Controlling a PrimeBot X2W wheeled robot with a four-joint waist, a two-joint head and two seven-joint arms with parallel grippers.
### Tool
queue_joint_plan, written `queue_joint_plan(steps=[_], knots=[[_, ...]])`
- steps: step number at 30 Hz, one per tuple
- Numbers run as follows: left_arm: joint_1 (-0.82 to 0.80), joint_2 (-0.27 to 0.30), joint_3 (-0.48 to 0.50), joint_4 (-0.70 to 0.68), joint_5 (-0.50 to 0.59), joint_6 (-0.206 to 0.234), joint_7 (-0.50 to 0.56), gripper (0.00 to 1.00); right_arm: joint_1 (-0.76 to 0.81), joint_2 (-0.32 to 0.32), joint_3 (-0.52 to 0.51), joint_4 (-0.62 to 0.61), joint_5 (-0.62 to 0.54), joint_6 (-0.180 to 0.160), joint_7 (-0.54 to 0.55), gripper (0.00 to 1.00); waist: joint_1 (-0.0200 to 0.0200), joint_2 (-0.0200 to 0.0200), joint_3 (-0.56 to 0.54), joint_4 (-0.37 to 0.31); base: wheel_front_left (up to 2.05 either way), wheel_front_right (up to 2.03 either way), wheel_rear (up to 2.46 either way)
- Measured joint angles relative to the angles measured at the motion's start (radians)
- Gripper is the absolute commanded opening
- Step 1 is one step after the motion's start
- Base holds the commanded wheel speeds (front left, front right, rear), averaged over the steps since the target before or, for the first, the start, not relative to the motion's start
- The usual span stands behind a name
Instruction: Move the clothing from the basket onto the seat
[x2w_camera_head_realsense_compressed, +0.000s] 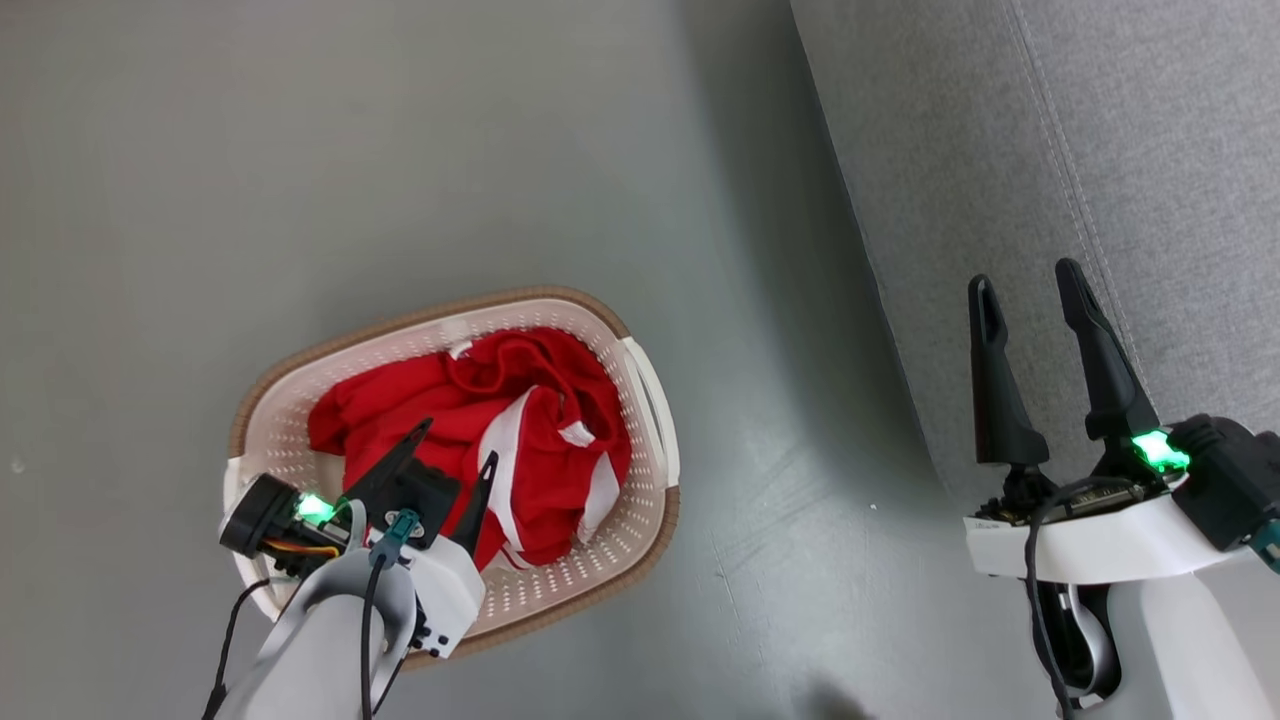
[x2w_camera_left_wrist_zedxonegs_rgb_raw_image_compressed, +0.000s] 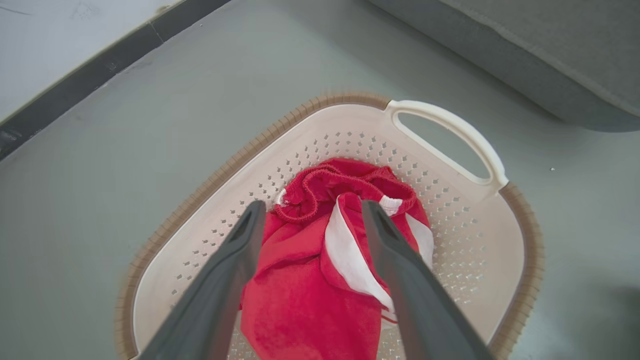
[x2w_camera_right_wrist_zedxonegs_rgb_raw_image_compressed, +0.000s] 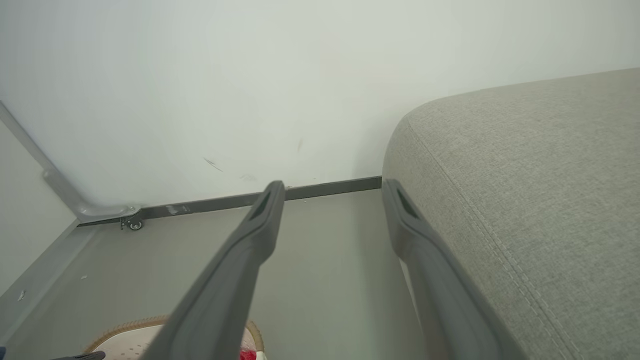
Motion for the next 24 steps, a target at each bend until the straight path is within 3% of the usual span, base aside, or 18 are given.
queue_joint_plan(steps=[18, 24], knots=[[-0.095, 0.044, -0.005, 0.118, 0.031, 0.005, 0.036, 1.00, -0.090, 0.000, 0.037, 0.037, 0.021, 0.000, -0.009, 1.00, 0.0000, 0.0000, 0.113, -0.066, 0.00, 0.00, 0.00], [-0.126, 0.062, 0.006, 0.159, 0.040, 0.035, 0.062, 1.00, -0.105, 0.000, 0.041, 0.046, 0.024, 0.000, -0.010, 1.00, 0.0000, 0.0000, 0.140, -0.083, 0.00, 0.00, 0.00]])
